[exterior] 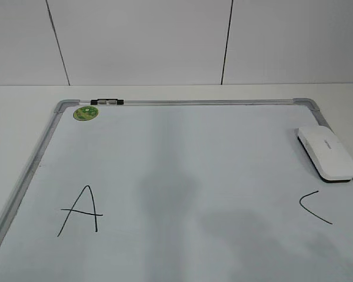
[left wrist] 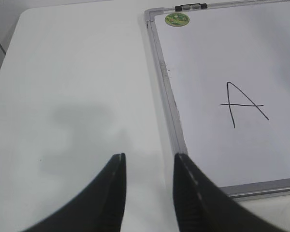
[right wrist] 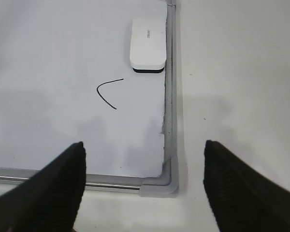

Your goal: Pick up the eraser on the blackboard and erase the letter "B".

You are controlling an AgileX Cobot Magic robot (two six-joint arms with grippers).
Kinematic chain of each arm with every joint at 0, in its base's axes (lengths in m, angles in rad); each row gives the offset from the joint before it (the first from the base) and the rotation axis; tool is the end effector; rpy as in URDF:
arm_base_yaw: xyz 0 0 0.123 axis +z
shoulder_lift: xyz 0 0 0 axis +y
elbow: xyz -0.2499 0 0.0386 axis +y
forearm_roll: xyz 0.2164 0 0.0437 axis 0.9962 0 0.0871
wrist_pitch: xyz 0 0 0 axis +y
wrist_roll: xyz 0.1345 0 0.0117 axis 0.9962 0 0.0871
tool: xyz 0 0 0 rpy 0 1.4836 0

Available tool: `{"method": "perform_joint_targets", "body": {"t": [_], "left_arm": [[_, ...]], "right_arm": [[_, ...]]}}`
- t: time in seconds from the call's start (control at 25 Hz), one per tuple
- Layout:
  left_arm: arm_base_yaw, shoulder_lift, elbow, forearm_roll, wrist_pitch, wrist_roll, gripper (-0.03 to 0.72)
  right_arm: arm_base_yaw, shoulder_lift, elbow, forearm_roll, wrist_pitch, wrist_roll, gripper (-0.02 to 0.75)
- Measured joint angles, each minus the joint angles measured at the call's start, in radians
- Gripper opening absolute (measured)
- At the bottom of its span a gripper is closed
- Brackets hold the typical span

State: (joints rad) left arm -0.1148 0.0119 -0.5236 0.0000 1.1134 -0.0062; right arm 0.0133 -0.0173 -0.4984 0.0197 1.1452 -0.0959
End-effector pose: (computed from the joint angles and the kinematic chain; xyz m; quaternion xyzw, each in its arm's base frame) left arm 0.0351 -0.0041 0.2421 0.0469 0.8625 -0.0305 0.5030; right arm 0.0317 0.0028 0.2323 -0.0484 0.8693 -0.0105 0.4918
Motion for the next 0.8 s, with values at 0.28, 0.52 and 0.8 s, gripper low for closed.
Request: {"method": "perform_joint_targets", "body": {"t": [0.28,0.52,0.8], "left_arm": [[0.0,0.0,0.0,0.0,0.0,0.0,0.253],[0.0,0.0,0.0,0.0,0.0,0.0,0.251],[0.0,0.0,0.0,0.0,0.0,0.0,0.241]], "right_arm": [[0.0,0.0,0.0,0.0,0.0,0.0,0.585],[0.0,0.0,0.0,0.0,0.0,0.0,0.585],[0.0,0.0,0.0,0.0,0.0,0.0,0.585]]}}
